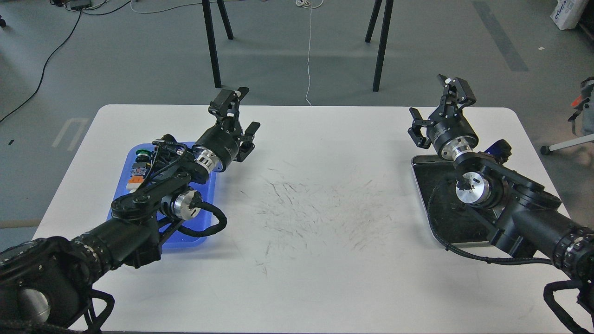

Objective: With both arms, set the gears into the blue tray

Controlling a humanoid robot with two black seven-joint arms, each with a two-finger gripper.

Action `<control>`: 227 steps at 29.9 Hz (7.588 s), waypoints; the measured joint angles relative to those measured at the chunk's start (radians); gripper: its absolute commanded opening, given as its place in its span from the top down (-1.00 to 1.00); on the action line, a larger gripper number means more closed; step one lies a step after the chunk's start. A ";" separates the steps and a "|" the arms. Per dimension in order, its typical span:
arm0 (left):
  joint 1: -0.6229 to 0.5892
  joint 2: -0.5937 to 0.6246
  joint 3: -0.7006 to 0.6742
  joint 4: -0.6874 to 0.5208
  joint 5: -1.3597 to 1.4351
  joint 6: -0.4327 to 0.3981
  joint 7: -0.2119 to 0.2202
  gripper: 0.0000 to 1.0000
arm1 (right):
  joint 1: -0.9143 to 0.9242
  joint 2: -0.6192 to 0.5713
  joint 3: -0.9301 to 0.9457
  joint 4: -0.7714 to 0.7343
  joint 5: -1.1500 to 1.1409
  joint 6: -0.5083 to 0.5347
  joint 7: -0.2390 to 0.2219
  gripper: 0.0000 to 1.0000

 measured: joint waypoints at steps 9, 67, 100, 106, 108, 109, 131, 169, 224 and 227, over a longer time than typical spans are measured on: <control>-0.112 -0.032 0.139 0.001 0.004 0.006 0.000 -0.99 | 0.010 -0.026 -0.001 0.006 0.000 0.000 0.000 -0.97; -0.094 -0.024 0.094 0.001 -0.047 0.002 0.000 -0.99 | 0.303 -0.330 -0.746 -0.007 -1.165 0.054 0.000 -0.93; -0.097 -0.021 0.095 0.003 -0.047 0.002 0.000 -0.99 | 0.164 -0.166 -0.787 -0.212 -1.165 0.032 0.000 -0.71; -0.097 -0.024 0.095 0.003 -0.047 0.002 0.000 -0.99 | 0.170 -0.156 -0.821 -0.215 -1.169 0.033 0.000 -0.66; -0.098 -0.025 0.095 0.003 -0.047 0.002 0.000 -0.99 | 0.172 -0.150 -0.833 -0.225 -1.169 0.033 0.000 -0.63; -0.098 -0.025 0.094 0.003 -0.047 0.002 0.000 -0.99 | 0.172 -0.145 -0.839 -0.232 -1.169 0.033 0.000 -0.60; -0.098 -0.027 0.094 0.003 -0.047 0.003 0.000 -0.99 | 0.176 -0.114 -0.936 -0.310 -1.170 0.034 0.000 0.09; -0.101 -0.026 0.095 0.014 -0.047 0.002 0.000 -0.99 | 0.254 -0.102 -0.986 -0.312 -1.169 0.148 0.000 -0.05; -0.105 -0.023 0.096 0.020 -0.045 0.000 0.000 -0.99 | 0.379 -0.060 -1.087 -0.315 -1.156 0.249 0.000 0.75; -0.105 -0.023 0.096 0.020 -0.045 -0.001 0.000 -0.99 | 0.400 -0.061 -1.070 -0.315 -1.153 0.265 0.000 0.75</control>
